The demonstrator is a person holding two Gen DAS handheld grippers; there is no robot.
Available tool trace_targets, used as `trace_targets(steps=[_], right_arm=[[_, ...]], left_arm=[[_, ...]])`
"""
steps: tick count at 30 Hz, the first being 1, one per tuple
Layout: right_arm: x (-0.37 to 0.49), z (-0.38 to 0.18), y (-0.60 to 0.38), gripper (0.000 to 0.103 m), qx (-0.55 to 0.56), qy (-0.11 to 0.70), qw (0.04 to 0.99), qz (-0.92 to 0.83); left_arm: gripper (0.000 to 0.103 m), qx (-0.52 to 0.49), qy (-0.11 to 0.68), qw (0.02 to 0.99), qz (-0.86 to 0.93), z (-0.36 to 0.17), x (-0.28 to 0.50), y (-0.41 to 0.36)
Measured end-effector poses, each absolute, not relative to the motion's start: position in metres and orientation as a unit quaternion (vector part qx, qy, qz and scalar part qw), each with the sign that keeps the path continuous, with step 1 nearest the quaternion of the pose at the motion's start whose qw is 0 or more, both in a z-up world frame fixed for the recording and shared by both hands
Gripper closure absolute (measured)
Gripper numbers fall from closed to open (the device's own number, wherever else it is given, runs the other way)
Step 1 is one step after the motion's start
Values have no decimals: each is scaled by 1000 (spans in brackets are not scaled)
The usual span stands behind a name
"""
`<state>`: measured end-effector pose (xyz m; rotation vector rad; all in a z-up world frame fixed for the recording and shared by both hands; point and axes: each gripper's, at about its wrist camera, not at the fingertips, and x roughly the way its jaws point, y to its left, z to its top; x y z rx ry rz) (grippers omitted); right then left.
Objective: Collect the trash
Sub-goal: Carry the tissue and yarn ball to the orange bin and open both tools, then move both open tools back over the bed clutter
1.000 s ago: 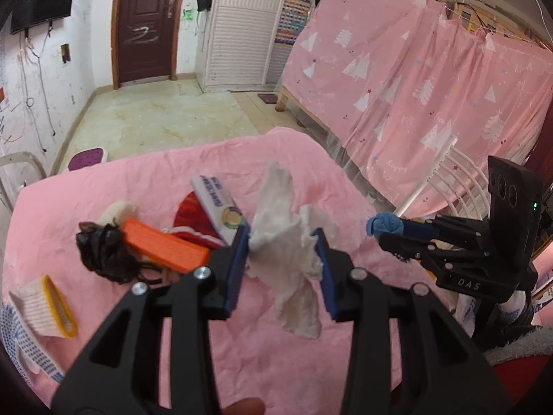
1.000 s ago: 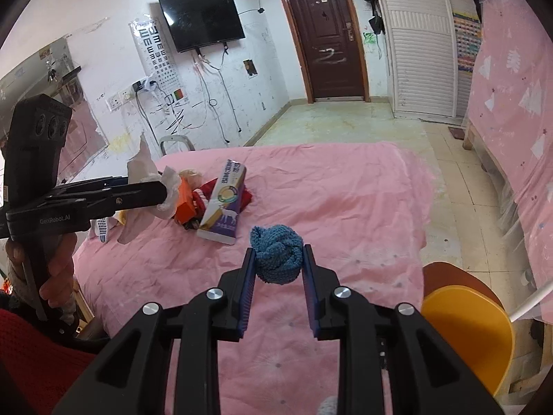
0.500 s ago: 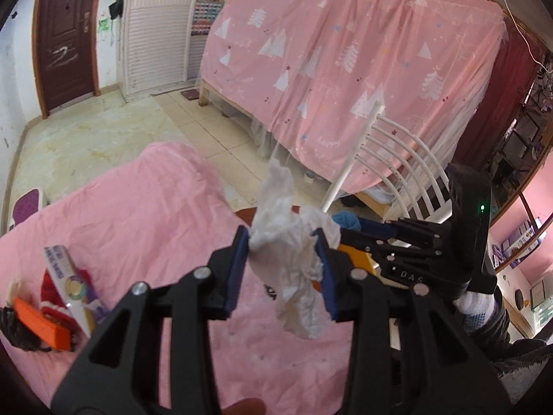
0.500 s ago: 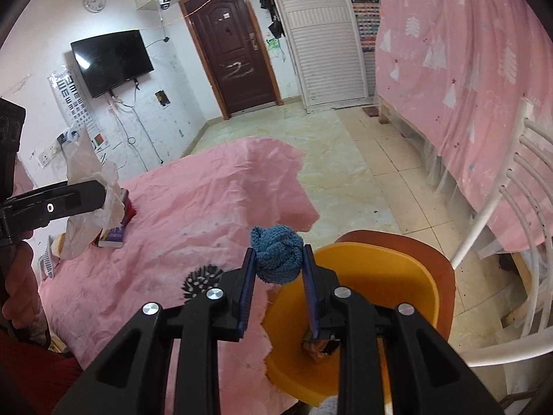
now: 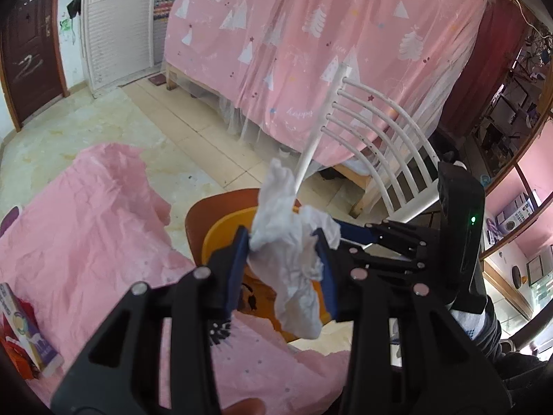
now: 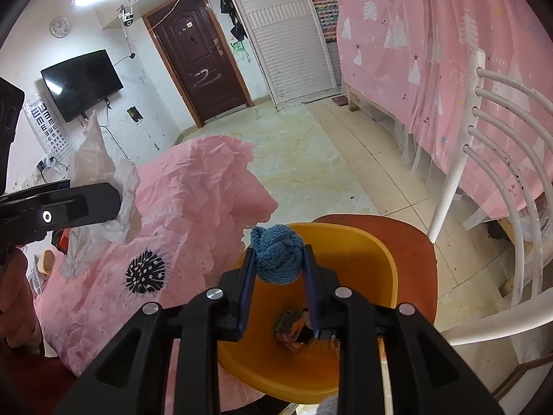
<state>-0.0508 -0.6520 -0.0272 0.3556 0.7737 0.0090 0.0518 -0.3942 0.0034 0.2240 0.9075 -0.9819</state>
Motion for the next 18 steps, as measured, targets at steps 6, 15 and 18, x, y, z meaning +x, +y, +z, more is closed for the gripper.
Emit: trace_targets(steps=[6,15,18], right_arm=[[-56,-29,-660,82,181,369,912,-1],[-57,-22,-656,59,175,360,916,-7],[-56,-16,-651,56,174,357,918,-6]], left_arm=[[61,106,428,772,-458,0,50,-409],[54,95,426,777,-454,6,51,-397],[48,87,419,782,-454,10,51,-386]])
